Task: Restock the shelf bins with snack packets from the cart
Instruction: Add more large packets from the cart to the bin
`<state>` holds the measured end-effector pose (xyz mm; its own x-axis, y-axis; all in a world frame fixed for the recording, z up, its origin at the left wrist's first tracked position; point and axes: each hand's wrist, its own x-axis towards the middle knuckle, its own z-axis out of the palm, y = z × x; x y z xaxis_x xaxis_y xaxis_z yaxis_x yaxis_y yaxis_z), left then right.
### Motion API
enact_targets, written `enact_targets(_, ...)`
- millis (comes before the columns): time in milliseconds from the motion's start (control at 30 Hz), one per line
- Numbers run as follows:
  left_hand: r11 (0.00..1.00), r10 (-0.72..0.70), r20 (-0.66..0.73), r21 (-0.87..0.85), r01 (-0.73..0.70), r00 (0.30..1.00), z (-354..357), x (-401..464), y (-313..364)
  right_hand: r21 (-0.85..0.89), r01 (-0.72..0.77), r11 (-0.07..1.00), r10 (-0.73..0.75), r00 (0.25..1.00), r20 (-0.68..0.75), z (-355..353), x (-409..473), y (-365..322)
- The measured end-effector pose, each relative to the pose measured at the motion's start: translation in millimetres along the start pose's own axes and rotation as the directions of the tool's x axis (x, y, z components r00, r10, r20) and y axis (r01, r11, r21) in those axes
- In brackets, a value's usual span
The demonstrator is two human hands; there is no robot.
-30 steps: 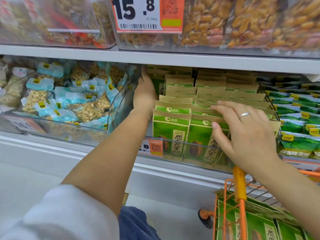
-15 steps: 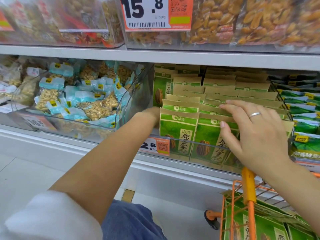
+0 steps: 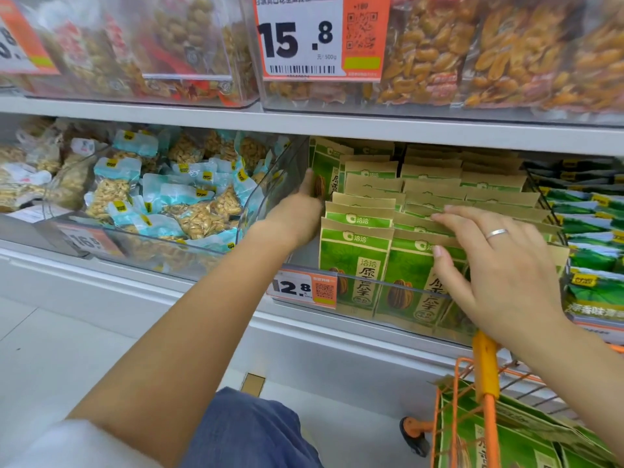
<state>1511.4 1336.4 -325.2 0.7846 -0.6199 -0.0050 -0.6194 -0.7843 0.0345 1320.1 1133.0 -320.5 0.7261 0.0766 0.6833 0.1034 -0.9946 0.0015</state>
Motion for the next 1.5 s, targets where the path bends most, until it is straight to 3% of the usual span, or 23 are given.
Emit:
enact_targets(100, 0.994, -0.104, -0.167, -0.06, 0.095, 0.98, -35.9, -45.1, 13.6, 0.029, 0.022, 0.999, -0.022, 1.0, 0.017, -3.9, 0.2, 0.6)
enact_targets(200, 0.991, -0.093, -0.5, -0.132, 0.031, 0.861, -50.5, -102.1, 41.5, 0.088, 0.089, 0.992, -0.086, 0.996, -0.038, -17.2, -9.5, 1.1)
enact_targets(267, 0.976, -0.032, -0.615, -0.19, -0.109, 0.788, -52.2, -140.9, 76.8, 0.125, 0.121, 0.985, -0.114, 0.991, -0.065, -32.0, -25.7, 3.9)
enact_targets(333, 0.91, 0.076, -0.584, -0.29, -0.295, 0.809, -42.2, -161.9, 117.0, 0.159, 0.152, 0.976, -0.146, 0.988, -0.044, -51.8, -50.5, 11.7)
enact_targets(400, 0.863, 0.27, -0.453, -0.277, -0.422, 0.85, -23.9, -167.6, 156.4, 0.203, 0.166, 0.965, -0.179, 0.983, 0.046, -73.2, -81.4, 25.2)
enact_targets(500, 0.799, 0.516, -0.29, -0.176, -0.575, 0.806, 10.0, -160.0, 208.9, 0.147, 0.101, 0.984, -0.139, 0.951, 0.277, -101.4, -127.8, 51.4)
enact_targets(567, 0.795, 0.563, -0.207, -0.13, -0.593, 0.8, 24.0, -152.5, 237.6, -0.006, 0.078, 0.997, -0.064, 0.861, 0.504, -111.3, -149.7, 68.1)
enact_targets(600, 0.81, 0.561, -0.156, -0.102, -0.578, 0.813, 28.1, -148.8, 248.3, -0.107, 0.059, 0.993, 0.024, 0.765, 0.643, -112.1, -158.2, 76.9)
enact_targets(700, 0.864, 0.503, 0.038, -0.022, -0.503, 0.863, 35.6, -140.1, 262.0, -0.324, -0.068, 0.944, 0.327, 0.346, 0.879, -102.1, -179.0, 99.1)
enact_targets(733, 0.871, 0.492, 0.038, -0.017, -0.492, 0.87, 37.1, -139.8, 262.1, -0.324, -0.101, 0.941, 0.34, 0.27, 0.901, -95.7, -182.4, 101.2)
enact_targets(767, 0.876, 0.482, 0.016, -0.026, -0.482, 0.876, 37.3, -139.6, 261.4, -0.312, -0.103, 0.944, 0.329, 0.26, 0.908, -88.0, -183.5, 100.3)
enact_targets(900, 0.874, 0.473, -0.044, -0.102, -0.475, 0.88, 35.5, -141.5, 262.9, -0.283, -0.002, 0.959, 0.257, 0.422, 0.869, -52.2, -173.5, 68.6)
enact_targets(1000, 0.865, 0.492, -0.053, -0.087, -0.494, 0.869, 37.5, -143.0, 263.4, -0.263, 0.089, 0.961, 0.195, 0.461, 0.866, -37.0, -158.8, 48.3)
enact_targets(1067, 0.814, 0.477, -0.13, -0.307, -0.493, 0.869, 37.3, -143.3, 259.6, -0.284, 0.085, 0.955, 0.212, 0.475, 0.854, -34.7, -153.6, 47.3)
enact_targets(1167, 0.496, 0.365, -0.234, -0.77, -0.401, 0.901, 23.8, -141.3, 240.5, -0.25, -0.118, 0.961, 0.273, 0.551, 0.789, -57.3, -144.1, 59.3)
enact_targets(1233, 0.327, 0.238, -0.267, -0.884, -0.335, 0.934, 14.5, -137.2, 219.2, -0.155, -0.312, 0.938, 0.312, 0.557, 0.769, -86.5, -136.9, 72.2)
enact_targets(1300, 0.245, 0.14, -0.239, -0.932, -0.267, 0.961, 4.9, -133.7, 200.9, 0.01, -0.562, 0.827, 0.369, 0.556, 0.744, -119.1, -128.4, 79.4)
enact_targets(1367, 0.211, 0.137, -0.147, -0.962, -0.174, 0.98, 0.5, -133.4, 193.0, 0.214, -0.718, 0.662, 0.408, 0.585, 0.701, -143.2, -115.2, 76.2)
enact_targets(1433, 0.197, 0.185, -0.022, -0.979, -0.059, 0.983, -3.9, -136.4, 193.4, 0.353, -0.763, 0.542, 0.418, 0.608, 0.675, -154.4, -98.5, 65.8)
enact_targets(1500, 0.14, 0.207, 0.06, -0.99, 0.031, 0.977, -8.7, -142.2, 192.7, 0.395, -0.73, 0.558, 0.388, 0.65, 0.653, -157.6, -80.6, 53.6)
